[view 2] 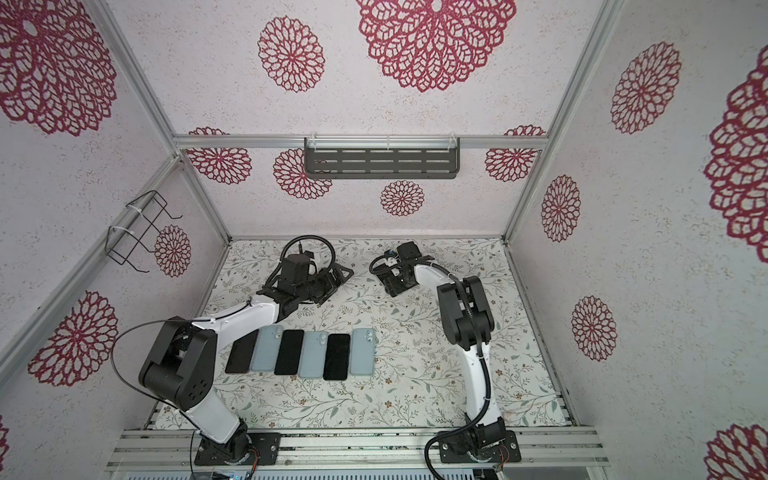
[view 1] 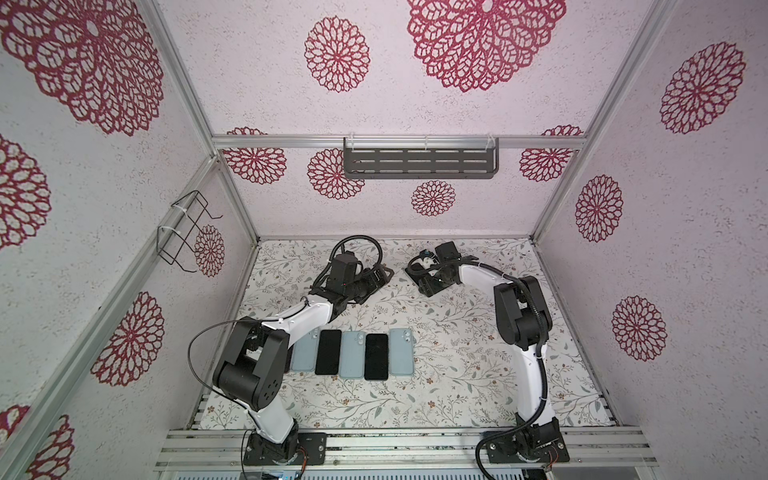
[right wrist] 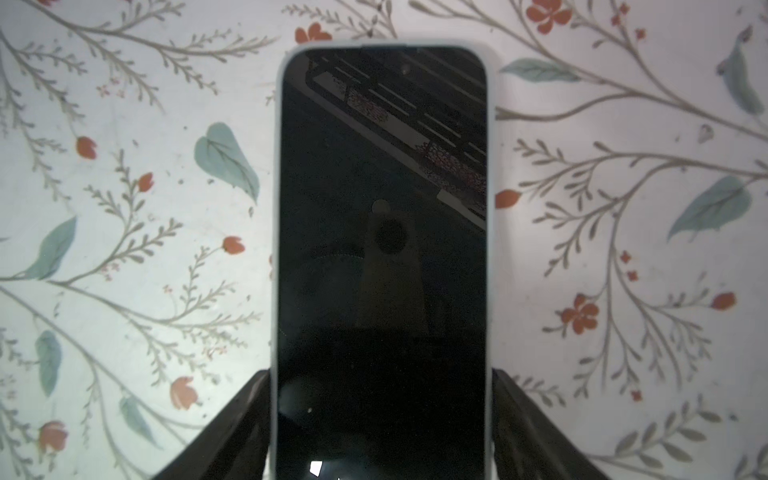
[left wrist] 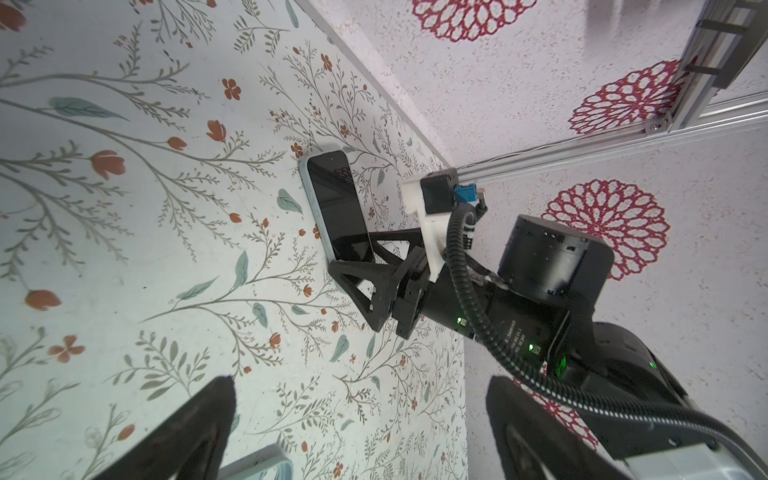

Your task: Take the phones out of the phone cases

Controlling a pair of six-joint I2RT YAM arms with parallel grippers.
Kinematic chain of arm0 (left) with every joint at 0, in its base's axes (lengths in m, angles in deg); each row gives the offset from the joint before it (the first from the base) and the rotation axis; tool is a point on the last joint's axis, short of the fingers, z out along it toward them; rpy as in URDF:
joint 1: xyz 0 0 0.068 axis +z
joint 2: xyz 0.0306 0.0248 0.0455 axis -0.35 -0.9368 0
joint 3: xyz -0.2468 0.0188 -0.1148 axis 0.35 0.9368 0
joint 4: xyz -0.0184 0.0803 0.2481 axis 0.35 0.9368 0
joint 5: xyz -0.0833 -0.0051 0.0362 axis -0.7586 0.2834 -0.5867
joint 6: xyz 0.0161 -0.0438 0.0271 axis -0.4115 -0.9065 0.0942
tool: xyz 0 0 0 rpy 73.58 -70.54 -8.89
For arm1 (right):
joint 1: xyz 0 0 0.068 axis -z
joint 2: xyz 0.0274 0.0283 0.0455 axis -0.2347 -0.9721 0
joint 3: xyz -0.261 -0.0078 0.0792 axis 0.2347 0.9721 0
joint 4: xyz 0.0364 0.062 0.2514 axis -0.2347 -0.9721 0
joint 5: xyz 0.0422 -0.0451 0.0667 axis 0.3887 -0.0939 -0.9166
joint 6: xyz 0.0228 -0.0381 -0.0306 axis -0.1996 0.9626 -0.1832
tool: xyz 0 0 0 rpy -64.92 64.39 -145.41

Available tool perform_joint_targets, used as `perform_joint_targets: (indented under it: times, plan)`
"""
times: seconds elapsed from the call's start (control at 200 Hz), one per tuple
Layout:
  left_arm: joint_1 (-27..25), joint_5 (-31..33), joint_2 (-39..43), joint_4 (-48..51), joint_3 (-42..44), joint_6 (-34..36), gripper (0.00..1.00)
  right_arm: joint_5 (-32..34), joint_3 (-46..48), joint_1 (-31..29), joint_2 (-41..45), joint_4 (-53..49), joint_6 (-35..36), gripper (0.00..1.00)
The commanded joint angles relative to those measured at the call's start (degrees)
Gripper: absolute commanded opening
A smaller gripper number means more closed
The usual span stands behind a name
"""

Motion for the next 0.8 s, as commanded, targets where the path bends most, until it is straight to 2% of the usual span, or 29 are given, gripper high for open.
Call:
perform_joint_targets:
  times: [0.0, 0.24, 0.4, 0.575, 0.796]
  plan:
    - [-0.9, -0.33, -2.28, -2.64, -2.42, -1.44, 0.98, -3.44, 7.28, -0.36, 3.95, -1.89, -4.16, 0.63]
    - [-2.34, -0.31, -9.22, -5.04, -5.75, -6.84, 0.99, -7.62, 23.44, -0.3, 13.16, 8.76, -13.22, 0.59]
    - [-3.44, -0.62, -14.72, -7.77, -7.3, -11.1, 0.98, -13.6, 31.98, -0.38, 17.24, 16.77, -18.86, 0.59]
    - [-5.57, -0.95, -20.09, -6.64, -11.1, -12.69, 0.97, -18.48, 36.85, -0.22, 19.62, 22.25, -21.99, 0.58]
    - [-6.2, 0.15, -23.8, -7.04, -11.37, -16.57, 0.97, -24.85, 40.04, -0.16, 21.21, 28.07, -24.47, 0.57]
